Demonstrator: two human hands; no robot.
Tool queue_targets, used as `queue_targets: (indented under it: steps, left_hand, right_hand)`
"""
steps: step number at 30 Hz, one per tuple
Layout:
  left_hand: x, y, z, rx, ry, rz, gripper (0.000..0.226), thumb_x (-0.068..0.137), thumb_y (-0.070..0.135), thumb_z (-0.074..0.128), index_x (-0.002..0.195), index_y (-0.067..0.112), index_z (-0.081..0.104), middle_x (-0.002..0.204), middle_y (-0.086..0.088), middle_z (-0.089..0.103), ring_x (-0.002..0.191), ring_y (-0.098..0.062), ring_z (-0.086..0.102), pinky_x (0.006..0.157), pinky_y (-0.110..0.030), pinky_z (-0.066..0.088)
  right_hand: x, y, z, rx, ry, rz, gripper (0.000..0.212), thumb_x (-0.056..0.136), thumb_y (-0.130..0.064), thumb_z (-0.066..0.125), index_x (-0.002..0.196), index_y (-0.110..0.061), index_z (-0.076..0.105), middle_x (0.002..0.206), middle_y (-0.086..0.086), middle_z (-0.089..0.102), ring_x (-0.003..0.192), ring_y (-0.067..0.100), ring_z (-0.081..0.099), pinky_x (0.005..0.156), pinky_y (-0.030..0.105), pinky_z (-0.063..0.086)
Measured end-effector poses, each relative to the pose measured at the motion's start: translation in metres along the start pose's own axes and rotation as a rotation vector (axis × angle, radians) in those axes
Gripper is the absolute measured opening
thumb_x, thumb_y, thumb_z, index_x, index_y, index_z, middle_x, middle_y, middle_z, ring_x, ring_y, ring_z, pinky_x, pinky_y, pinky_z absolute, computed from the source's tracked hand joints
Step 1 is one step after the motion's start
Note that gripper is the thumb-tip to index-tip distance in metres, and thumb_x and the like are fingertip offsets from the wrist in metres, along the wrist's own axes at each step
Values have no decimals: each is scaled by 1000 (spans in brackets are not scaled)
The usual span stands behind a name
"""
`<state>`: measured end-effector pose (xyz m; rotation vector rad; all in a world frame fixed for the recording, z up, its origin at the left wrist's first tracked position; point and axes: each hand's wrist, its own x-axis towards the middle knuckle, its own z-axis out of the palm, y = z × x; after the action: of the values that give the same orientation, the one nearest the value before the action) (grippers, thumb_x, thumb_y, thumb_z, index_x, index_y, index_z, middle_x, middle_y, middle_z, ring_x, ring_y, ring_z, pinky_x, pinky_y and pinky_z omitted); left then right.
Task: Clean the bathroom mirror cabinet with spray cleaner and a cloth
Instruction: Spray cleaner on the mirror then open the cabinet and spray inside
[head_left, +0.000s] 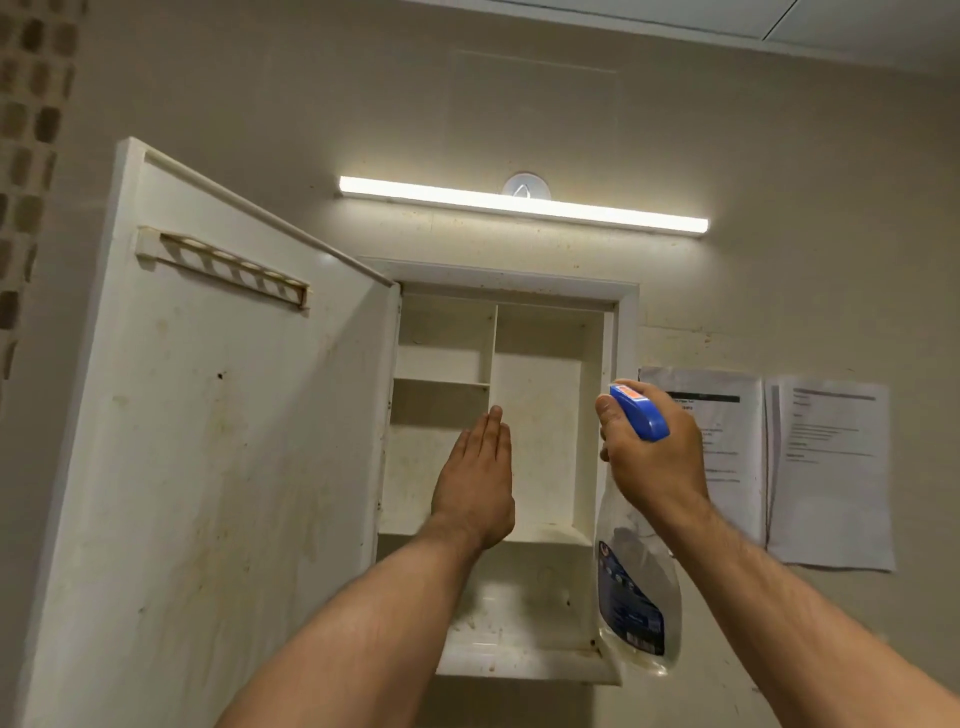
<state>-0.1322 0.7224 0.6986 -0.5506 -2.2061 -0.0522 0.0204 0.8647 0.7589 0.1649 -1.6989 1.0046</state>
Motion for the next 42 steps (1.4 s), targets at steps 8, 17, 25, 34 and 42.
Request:
queue_targets:
  steps: [8,17,25,34,42]
  left_hand:
    - [-15,-5,19,-43,64,-10,80,100,24,37,160,9,-14,164,-11,-33,152,-22,-27,121,-37,-16]
    - [-66,-6,50,-52,-43,25,78,102,26,31,158,6,-19,161,-12,-39,154,-25,-26,125,-40,-13]
    - [-38,-22,17,-12,39,25,80,103,34,34,159,8,-17,165,-13,-29,151,-24,-29,125,-44,-14]
    - [7,-74,-39,41,-3,-59,84,101,39,38,160,7,-13,168,-13,-25,156,-27,-19,129,-47,-2]
    - [0,-78,-39,25,-69,-40,90,101,44,43,161,8,-15,167,-11,-28,156,-26,-20,129,-46,1]
  right_hand:
    - [-30,26,12,32,-71,94,37,97,-23,66,132,-12,61,102,8,68,81,17,68,70,28,60]
    - [-85,66,22,-21,-83,291,17,97,-39,65,108,-28,59,92,-8,65,83,18,69,83,43,61]
    - [-68,36,34,-30,-153,253,51,98,-37,64,142,-14,52,120,7,67,106,20,67,97,37,54]
    - [-9,-50,68,92,-133,15,47,98,-33,65,139,-17,53,119,5,66,98,17,70,89,33,59]
    - [-12,-54,83,129,-60,-33,19,98,-29,66,114,-20,64,89,-5,65,77,15,66,76,36,62]
